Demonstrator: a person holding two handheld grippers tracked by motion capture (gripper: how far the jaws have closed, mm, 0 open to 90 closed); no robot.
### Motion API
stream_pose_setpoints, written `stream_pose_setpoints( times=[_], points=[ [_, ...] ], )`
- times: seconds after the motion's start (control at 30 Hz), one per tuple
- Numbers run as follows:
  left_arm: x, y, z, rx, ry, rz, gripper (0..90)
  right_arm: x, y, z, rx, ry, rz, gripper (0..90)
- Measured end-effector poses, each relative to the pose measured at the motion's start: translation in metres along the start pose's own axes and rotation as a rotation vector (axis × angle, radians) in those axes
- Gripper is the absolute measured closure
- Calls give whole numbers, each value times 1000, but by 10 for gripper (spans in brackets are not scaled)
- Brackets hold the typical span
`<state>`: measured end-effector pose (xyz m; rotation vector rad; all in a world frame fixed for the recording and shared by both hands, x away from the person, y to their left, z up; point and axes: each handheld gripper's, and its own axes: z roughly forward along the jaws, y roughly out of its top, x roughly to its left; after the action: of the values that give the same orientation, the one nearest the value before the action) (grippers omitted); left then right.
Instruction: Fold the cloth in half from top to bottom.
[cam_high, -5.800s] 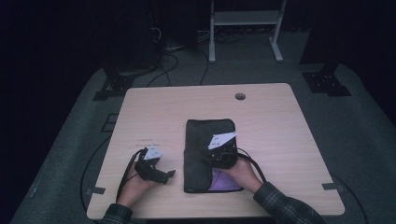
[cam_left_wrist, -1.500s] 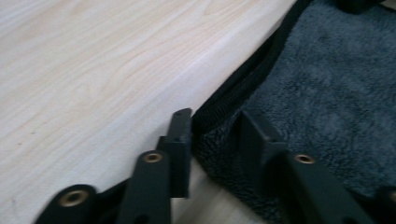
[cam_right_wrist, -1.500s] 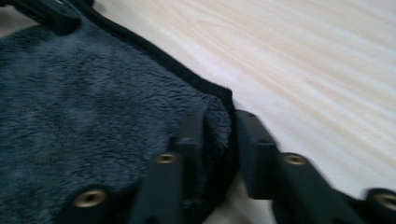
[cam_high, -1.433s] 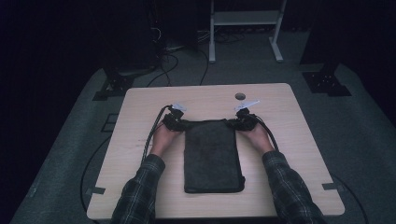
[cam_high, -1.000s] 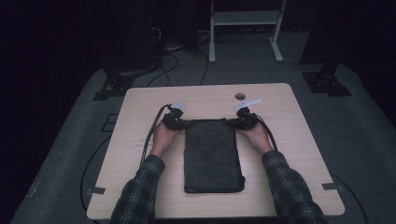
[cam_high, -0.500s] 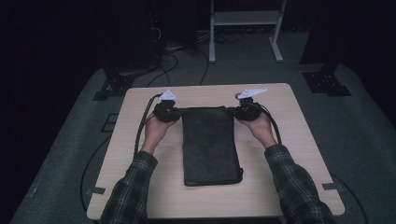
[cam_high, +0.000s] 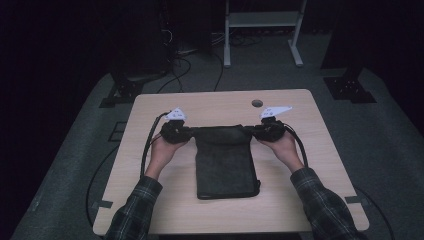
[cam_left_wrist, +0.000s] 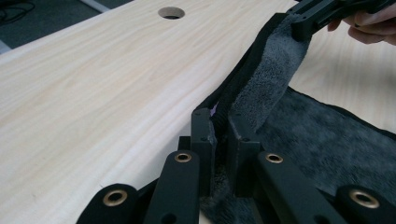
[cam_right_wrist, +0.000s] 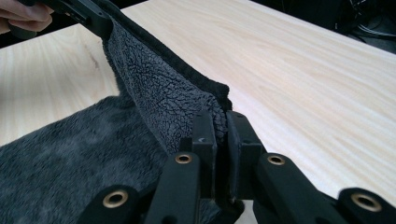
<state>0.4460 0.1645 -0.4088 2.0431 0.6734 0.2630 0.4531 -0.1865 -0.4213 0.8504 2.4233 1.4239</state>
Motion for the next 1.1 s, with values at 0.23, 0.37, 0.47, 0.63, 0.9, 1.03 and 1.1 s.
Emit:
stream_pose_setpoints(
  times=[0.23,0.37,0.47,0.63,0.9,1.03,1.1],
  points=[
    [-12,-12,-5,14,-33,-5,827,11,-13,-4,8,20,4,822],
    [-19,-17,-8,32,-40,-2,827,18,-18,-6,25,26,-11,822],
    [-26,-22,-11,45,-46,6,827,25,-22,-8,37,31,-24,822],
    [-38,-27,-18,56,-54,12,827,40,-29,-14,52,45,-48,822],
    [-61,-38,-26,82,-84,10,827,58,-39,-28,67,73,-62,821],
    [-71,-44,-29,100,-97,13,827,63,-44,-32,72,88,-57,820],
    [-75,-47,-31,104,-105,11,826,67,-47,-35,72,99,-63,820]
  ],
)
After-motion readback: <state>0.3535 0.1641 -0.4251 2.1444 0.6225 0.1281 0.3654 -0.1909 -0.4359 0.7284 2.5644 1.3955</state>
